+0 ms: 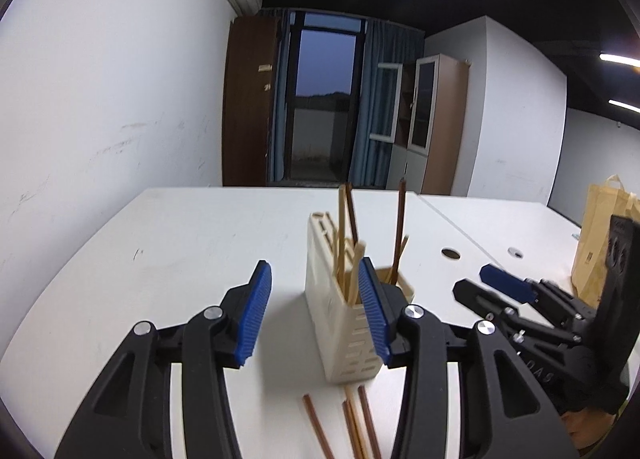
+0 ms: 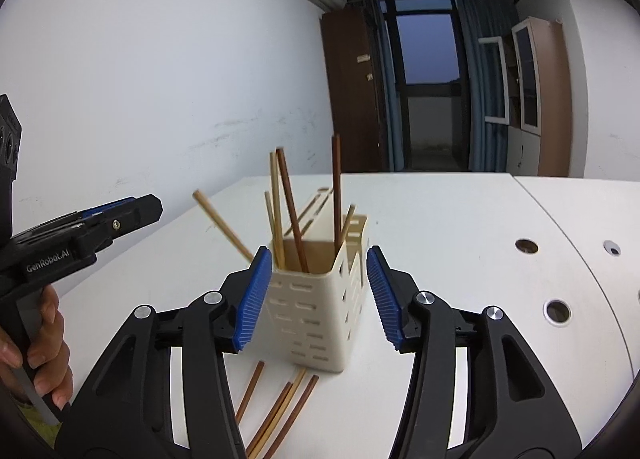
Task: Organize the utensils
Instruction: 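Withdraw both open tools from the holder back toward the remaining chopsticks, then lower both open tools toward the remaining brown chopsticks beside the holder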
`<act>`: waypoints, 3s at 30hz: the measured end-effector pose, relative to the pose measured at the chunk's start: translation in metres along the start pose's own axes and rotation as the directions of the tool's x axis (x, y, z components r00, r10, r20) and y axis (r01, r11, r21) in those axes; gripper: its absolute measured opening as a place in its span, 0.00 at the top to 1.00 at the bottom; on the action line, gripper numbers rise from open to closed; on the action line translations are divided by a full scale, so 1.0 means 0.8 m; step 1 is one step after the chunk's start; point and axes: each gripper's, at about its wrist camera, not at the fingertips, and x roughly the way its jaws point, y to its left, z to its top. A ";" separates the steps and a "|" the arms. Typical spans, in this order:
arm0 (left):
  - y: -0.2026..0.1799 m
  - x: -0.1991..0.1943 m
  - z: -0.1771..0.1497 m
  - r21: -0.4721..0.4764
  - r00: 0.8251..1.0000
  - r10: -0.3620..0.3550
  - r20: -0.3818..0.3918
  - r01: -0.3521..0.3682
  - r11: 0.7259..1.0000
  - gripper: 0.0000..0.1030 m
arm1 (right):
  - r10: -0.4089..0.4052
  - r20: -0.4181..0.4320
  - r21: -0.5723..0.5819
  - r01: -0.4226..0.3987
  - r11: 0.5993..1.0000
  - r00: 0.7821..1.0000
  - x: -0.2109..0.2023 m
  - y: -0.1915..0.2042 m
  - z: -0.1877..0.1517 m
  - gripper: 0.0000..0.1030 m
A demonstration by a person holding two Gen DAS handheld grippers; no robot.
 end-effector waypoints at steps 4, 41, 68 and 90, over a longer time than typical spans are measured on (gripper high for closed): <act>0.008 0.001 -0.013 -0.005 1.000 0.013 -0.029 -0.013 1.000 0.49 | -0.020 -0.045 -0.004 0.020 1.000 0.999 0.004 0.005 -0.010 0.54; 0.045 0.097 -0.108 -0.013 0.924 0.029 -0.382 -0.037 0.999 0.47 | -0.083 -0.471 0.001 0.094 0.996 0.878 0.120 0.010 -0.128 0.50; 0.040 0.127 -0.134 0.020 0.885 0.041 -0.463 -0.036 0.999 0.47 | -0.095 -0.561 -0.028 0.095 0.995 0.822 0.165 0.022 -0.158 0.65; 0.021 0.168 -0.159 0.039 0.835 0.013 -0.550 0.010 0.999 0.47 | -0.103 -0.592 -0.052 0.090 0.995 0.799 0.158 0.012 -0.154 0.87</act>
